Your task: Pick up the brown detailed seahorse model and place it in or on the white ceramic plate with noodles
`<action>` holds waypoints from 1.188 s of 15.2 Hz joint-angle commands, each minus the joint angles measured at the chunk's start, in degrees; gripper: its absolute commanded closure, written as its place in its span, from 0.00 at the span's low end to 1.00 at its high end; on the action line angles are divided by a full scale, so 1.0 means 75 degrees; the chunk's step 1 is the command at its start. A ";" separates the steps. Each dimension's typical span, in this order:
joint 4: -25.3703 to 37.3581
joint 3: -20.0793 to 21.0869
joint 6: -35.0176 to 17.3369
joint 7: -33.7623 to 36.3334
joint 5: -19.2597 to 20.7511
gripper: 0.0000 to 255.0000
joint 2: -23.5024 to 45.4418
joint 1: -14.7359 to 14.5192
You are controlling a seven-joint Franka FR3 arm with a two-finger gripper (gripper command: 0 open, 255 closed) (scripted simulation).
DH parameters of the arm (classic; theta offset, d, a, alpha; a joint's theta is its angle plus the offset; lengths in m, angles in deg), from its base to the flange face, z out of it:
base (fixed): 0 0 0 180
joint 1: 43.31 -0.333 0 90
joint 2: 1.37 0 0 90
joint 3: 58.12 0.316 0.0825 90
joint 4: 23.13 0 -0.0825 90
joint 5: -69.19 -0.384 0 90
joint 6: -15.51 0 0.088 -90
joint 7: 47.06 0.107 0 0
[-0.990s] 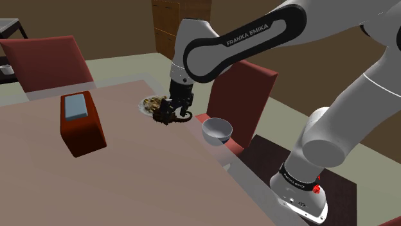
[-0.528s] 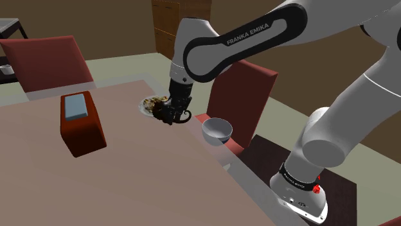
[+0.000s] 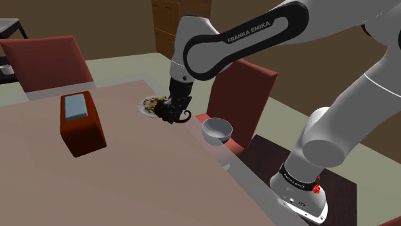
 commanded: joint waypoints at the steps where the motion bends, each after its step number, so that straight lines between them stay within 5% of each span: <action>1: 0.0114 -0.0027 0.0191 0.0015 0.0012 1.00 -0.0068 0.0010; 16: 0.1280 -0.0195 0.1727 0.0200 0.0135 1.00 -0.0452 0.0071; 18: 0.1779 -0.0273 0.1775 0.0090 0.0310 1.00 0.0041 0.0211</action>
